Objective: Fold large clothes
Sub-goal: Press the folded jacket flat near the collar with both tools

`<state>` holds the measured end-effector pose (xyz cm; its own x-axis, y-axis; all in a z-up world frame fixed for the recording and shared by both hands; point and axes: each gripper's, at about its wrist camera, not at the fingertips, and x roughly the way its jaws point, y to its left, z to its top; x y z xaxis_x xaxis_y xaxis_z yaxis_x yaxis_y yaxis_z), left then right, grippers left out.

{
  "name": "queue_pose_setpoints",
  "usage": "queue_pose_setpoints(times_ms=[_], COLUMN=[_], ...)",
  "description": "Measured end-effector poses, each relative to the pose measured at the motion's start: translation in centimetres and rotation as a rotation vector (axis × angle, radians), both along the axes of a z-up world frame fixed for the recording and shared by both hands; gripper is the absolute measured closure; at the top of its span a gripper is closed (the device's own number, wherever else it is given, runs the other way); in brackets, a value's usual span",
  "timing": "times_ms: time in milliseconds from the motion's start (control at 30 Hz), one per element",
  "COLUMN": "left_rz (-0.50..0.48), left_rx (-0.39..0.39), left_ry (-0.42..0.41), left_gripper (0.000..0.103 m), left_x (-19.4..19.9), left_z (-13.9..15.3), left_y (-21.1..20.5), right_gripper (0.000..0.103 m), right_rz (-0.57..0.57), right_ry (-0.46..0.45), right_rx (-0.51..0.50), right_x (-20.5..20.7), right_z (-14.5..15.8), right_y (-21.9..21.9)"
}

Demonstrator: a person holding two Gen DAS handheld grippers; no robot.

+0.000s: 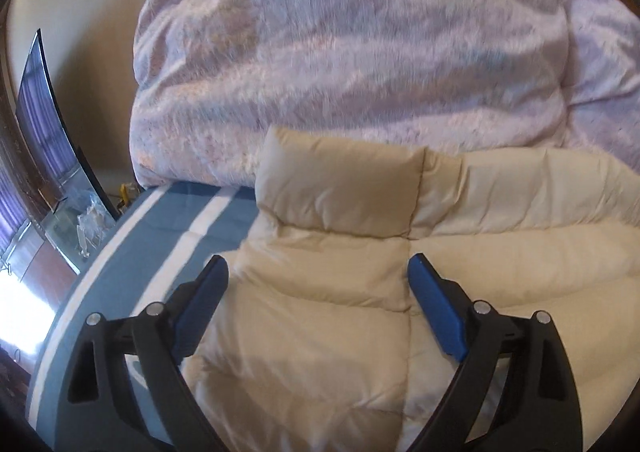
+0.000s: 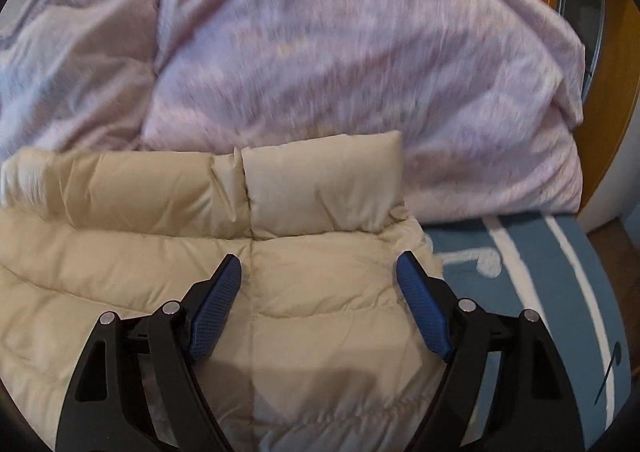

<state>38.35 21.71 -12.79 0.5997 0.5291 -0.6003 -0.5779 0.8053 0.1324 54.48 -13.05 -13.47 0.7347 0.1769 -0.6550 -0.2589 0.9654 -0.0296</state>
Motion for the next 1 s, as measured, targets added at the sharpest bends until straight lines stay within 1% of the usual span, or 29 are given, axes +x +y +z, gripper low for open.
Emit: queue_pose_setpoints(times_ms=[167, 300, 433, 500, 733, 767, 1000], left_rz=[0.003, 0.003, 0.007, 0.007, 0.007, 0.007, 0.008], left_rx=[-0.025, -0.078, -0.149, -0.168, -0.206, -0.212, -0.239], left_ry=[0.001, 0.006, 0.024, 0.035, 0.061, 0.063, 0.062], left_gripper=[0.012, 0.009, 0.005, 0.003, 0.002, 0.002, 0.002], left_x=[0.9, 1.3, 1.7, 1.9, 2.2, 2.2, 2.1], left_z=[-1.0, -1.8, -2.6, -2.8, -3.6, -3.7, -4.0], left_y=[0.8, 1.7, 2.9, 3.2, 3.9, 4.0, 4.5], right_gripper=[0.021, 0.020, 0.018, 0.017, 0.016, 0.016, 0.015], right_rz=[-0.015, -0.017, -0.015, -0.012, -0.005, -0.004, -0.004], right_ry=[0.027, 0.058, 0.083, 0.099, 0.128, 0.130, 0.134], right_rx=[0.004, -0.004, -0.015, -0.009, 0.017, 0.019, 0.027], right_x=[0.8, 1.4, 1.8, 2.1, 2.8, 3.0, 2.7], right_z=[-1.2, -1.8, -2.2, -2.4, -3.1, -3.3, -3.2], right_y=[-0.3, -0.3, -0.4, -0.6, -1.4, -0.9, -1.0])
